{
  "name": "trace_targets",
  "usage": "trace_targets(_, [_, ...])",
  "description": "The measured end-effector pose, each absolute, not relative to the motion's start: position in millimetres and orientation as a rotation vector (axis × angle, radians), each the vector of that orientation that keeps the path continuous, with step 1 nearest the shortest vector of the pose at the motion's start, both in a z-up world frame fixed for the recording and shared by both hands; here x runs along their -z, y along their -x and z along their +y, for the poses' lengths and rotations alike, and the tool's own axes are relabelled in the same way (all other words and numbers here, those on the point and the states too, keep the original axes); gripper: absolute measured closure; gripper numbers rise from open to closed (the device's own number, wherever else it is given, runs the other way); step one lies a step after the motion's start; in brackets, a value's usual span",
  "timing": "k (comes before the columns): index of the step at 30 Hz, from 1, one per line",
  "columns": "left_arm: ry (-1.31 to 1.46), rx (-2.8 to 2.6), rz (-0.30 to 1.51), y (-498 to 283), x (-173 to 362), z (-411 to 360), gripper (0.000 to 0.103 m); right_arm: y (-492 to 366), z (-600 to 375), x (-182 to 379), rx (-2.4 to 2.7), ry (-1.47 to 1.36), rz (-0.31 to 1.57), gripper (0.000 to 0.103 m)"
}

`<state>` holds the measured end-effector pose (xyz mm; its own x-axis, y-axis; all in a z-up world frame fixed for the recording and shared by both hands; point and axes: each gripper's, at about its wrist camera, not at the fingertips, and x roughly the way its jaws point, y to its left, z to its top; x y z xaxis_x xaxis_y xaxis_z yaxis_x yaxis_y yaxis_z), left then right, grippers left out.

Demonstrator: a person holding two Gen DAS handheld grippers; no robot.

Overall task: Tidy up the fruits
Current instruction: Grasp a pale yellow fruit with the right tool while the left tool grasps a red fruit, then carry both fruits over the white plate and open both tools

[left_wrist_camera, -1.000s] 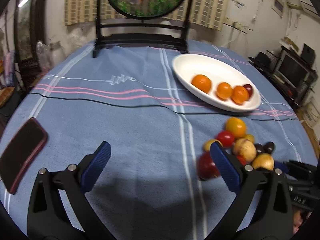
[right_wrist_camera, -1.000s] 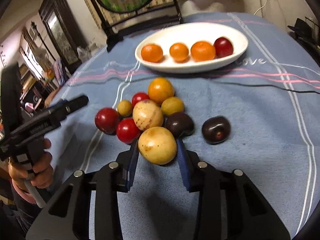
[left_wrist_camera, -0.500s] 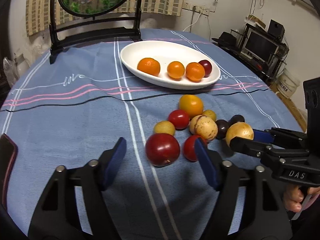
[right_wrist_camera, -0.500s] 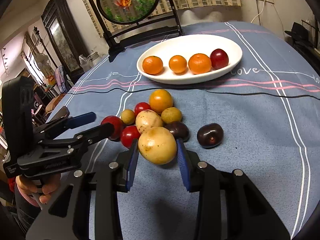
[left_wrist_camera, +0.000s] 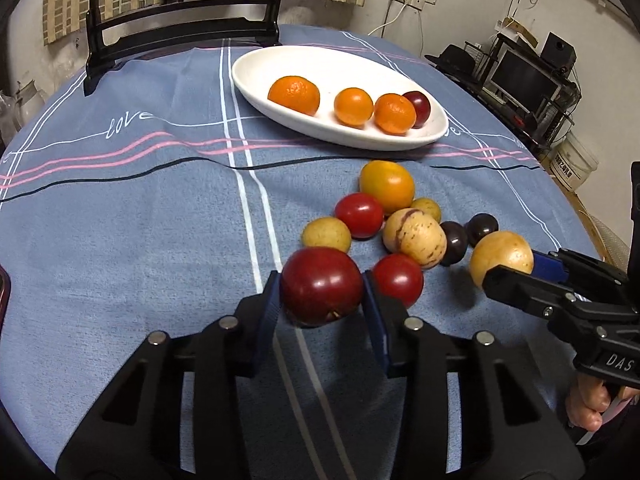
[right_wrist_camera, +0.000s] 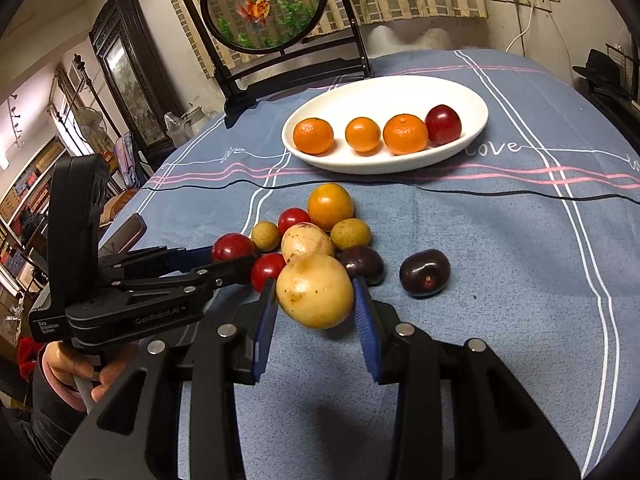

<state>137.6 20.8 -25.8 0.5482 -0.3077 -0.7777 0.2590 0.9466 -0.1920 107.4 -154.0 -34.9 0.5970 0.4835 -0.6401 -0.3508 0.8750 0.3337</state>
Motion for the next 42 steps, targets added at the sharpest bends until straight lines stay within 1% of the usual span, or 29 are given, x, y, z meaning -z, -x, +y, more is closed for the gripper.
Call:
trace_targets(4, [0.065,0.332,0.918,-136.4,22.9,22.1,0.062,-106.7,-155.3,34.8,-0.484,-0.183,0.789,0.065])
trace_targets(10, [0.112,0.340,0.838,-129.3,5.7,30.1,0.062,-105.1,-155.2,33.1,-0.487,-0.181,0.775,0.065])
trace_targets(13, [0.148,0.345,0.814,-134.4,-1.9,32.4,0.062,-113.7,-163.4,27.2,-0.543,-0.270,0.770,0.065])
trace_targets(17, [0.237,0.333,0.782,-166.5,-21.5,31.0,0.063,-145.9,-173.5,3.8,-0.446,-0.283,0.674,0.065])
trace_targets(20, [0.233,0.317,0.751,-196.1,-33.7,18.8,0.062,-185.2,-183.4,-7.7,-0.361,-0.313,0.629,0.065])
trace_targets(26, [0.202,0.273,0.766,-259.9,-30.7,-16.2,0.062,-260.5,-187.9,4.0,-0.258,-0.311,0.640,0.065])
trace_targets(30, [0.169,0.254,0.765,-284.8,-30.9,-27.7,0.062,-283.0,-182.0,11.6,-0.253,-0.264,0.666,0.065])
trace_targets(34, [0.172,0.225,0.830,-299.7,-17.7,-23.9,0.061,-293.1,-177.7,16.4,-0.273,-0.230,0.710,0.063])
trace_targets(36, [0.188,0.234,0.826,-296.6,-22.8,-18.8,0.055,-290.3,-175.4,12.1,-0.265,-0.193,0.710,0.051])
trace_targets(37, [0.199,0.231,0.822,-292.1,-28.5,-14.4,0.034,-286.8,-177.0,9.0,-0.259,-0.192,0.706,0.046])
trace_targets(38, [0.213,0.223,0.796,-285.9,-34.1,-9.7,0.016,-283.4,-178.8,6.4,-0.261,-0.200,0.698,0.038])
trace_targets(40, [0.231,0.195,0.705,-263.0,-52.0,3.4,0.011,-271.5,-186.4,-3.6,-0.293,-0.239,0.668,0.036])
trace_targets(42, [0.212,0.180,0.665,-244.7,-64.8,9.8,0.007,-258.6,-187.9,-10.7,-0.302,-0.235,0.660,0.037])
